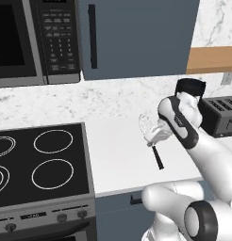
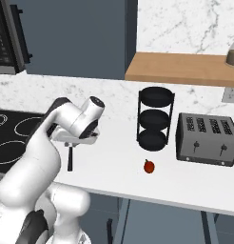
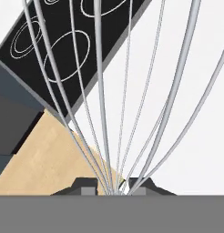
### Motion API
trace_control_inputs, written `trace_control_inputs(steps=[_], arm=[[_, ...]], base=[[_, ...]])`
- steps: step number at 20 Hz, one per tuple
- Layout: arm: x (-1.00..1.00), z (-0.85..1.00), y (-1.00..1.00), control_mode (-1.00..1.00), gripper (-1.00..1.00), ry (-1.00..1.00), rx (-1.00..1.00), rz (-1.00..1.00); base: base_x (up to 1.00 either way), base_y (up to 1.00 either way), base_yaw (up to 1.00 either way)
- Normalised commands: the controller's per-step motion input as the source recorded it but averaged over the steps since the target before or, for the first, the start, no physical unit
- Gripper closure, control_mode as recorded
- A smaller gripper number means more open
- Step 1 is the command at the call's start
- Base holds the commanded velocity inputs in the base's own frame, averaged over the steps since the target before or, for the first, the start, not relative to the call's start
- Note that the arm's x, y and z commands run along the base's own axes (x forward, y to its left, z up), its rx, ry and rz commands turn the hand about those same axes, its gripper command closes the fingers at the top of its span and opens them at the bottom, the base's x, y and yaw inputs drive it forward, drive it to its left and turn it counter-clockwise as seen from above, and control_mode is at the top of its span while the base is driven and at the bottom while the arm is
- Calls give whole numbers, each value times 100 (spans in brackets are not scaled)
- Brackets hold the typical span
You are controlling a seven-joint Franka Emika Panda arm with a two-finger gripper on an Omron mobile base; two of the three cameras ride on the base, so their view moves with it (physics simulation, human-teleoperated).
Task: Pick the whisk from the drawer and place it on the counter.
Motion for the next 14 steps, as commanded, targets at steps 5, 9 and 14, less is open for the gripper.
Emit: trace_control_inputs(steps=[5, 9, 14], arm=[[66, -48, 46, -100, 100, 6, -10, -3], [52, -66, 1, -100, 100, 0, -1, 0], [47, -66, 0, -100, 100, -5, 0, 0]], base=[[0, 0, 0], [0, 0, 0], [0, 0, 0]])
